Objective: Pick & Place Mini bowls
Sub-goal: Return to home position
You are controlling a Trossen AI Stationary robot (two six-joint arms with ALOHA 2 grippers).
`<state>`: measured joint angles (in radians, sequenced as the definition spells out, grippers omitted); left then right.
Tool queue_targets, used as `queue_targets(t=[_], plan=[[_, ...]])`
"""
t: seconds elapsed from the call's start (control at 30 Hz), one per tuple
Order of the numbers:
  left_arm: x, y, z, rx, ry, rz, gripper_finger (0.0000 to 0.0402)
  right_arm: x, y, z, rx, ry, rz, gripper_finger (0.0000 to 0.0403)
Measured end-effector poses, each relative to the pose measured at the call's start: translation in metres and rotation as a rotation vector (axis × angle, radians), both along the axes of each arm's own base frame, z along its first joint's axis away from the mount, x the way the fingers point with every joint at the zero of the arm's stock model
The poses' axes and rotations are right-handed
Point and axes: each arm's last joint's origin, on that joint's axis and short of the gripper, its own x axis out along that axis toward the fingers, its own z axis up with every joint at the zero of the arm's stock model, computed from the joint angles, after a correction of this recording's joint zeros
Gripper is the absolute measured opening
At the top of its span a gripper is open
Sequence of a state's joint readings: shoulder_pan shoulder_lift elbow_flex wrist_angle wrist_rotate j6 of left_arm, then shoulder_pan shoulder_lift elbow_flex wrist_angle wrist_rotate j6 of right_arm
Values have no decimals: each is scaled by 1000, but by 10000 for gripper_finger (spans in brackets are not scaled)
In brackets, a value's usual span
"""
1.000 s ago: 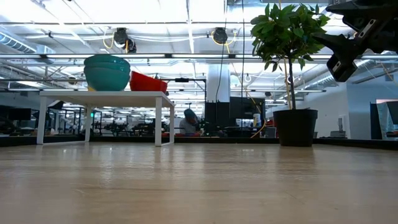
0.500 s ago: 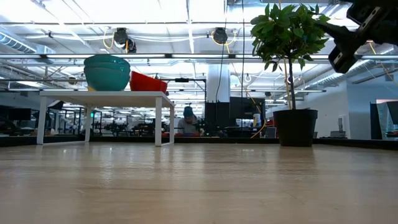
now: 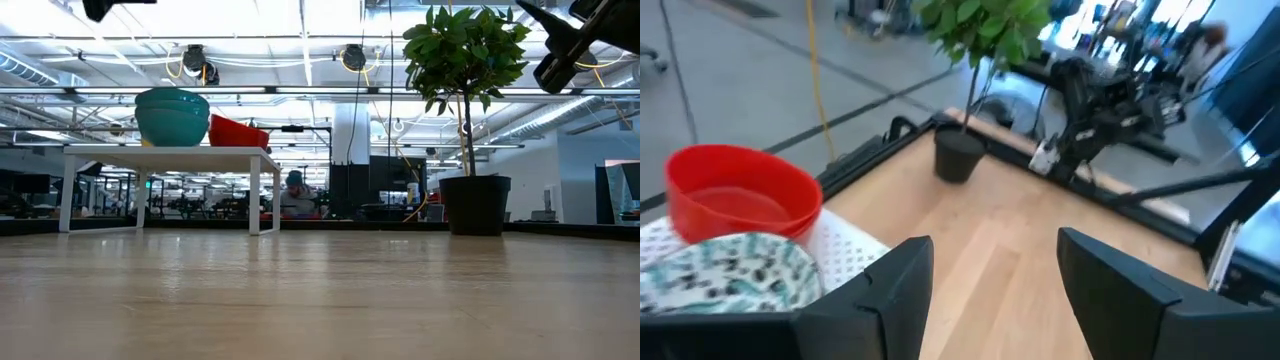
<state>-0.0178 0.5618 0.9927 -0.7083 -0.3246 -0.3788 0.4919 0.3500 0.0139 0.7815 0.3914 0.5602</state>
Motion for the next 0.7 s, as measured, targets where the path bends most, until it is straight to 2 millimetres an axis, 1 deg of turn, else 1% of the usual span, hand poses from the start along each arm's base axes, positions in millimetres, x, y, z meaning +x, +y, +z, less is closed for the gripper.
queue_targets(t=[0.33, 0.53, 0.7], plan=[[2, -3, -63, -11, -232, -15, 218, -4, -2, 3, 17, -32, 0, 185], [9, -4, -96, -18, -293, -28, 218, -9, -5, 6, 35, -66, 0, 185], [20, -4, -128, -50, -320, -1, 218, -14, -8, 10, 59, -108, 0, 185]])
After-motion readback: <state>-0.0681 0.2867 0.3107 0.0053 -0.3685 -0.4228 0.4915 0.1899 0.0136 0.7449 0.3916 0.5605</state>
